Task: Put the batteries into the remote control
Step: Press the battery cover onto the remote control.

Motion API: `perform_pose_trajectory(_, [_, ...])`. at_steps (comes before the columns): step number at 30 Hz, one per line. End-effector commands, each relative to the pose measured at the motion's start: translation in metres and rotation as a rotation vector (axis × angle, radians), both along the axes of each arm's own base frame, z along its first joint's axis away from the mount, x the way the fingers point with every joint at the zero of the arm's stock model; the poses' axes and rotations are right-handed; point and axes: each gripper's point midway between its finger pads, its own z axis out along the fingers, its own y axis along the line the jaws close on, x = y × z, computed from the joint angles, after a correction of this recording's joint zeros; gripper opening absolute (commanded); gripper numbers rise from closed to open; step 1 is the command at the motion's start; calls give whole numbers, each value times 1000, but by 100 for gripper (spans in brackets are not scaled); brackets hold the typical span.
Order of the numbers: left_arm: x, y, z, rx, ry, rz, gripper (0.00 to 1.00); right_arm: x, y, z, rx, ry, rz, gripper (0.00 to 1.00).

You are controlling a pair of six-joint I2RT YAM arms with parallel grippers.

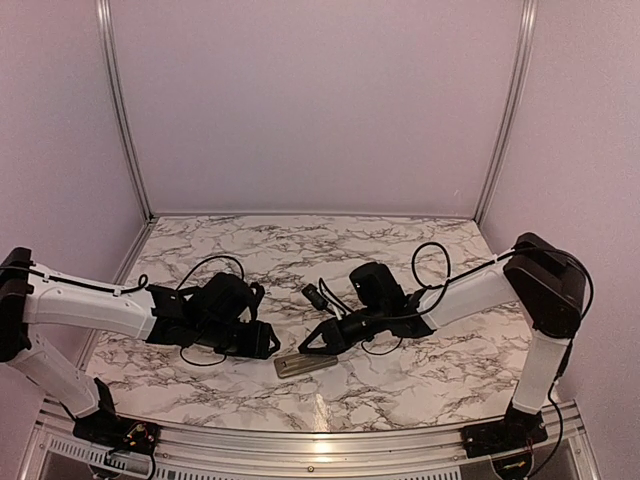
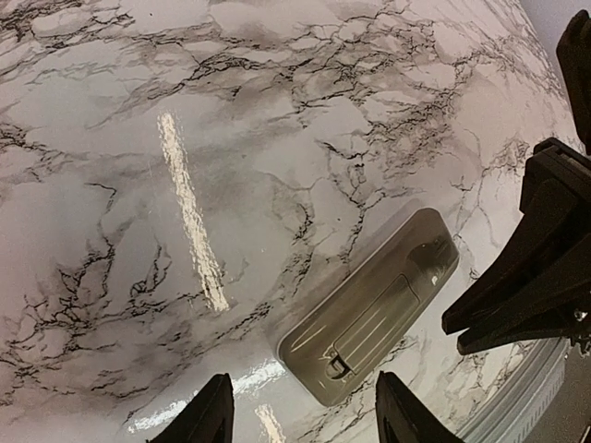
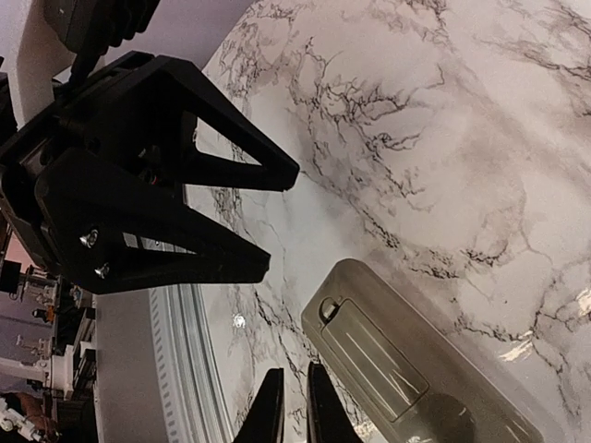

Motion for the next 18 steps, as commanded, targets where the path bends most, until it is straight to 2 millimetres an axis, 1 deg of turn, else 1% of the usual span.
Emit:
perform_pose_trajectory(1, [1,-10,-14,14,4,53,54,-3,12,-3,-9,-18,26,8])
perform_pose_trajectory(5, [-1,-16,-24,47,8,45,53,-3,14,-11,-22,-10,29,7])
perform_pose_trajectory(8, [-2,-15,-29,56,13,49,52,-2,14,-15,-34,-23,26,7])
perform_pose_trajectory(12, [-5,-19,-29,49,14,34,51,-3,14,-25,-64,-29,31,6])
perform_pose_trajectory(18, [-5,-20,-29,55,7,25,51,-4,18,-34,-141,-91,37,5])
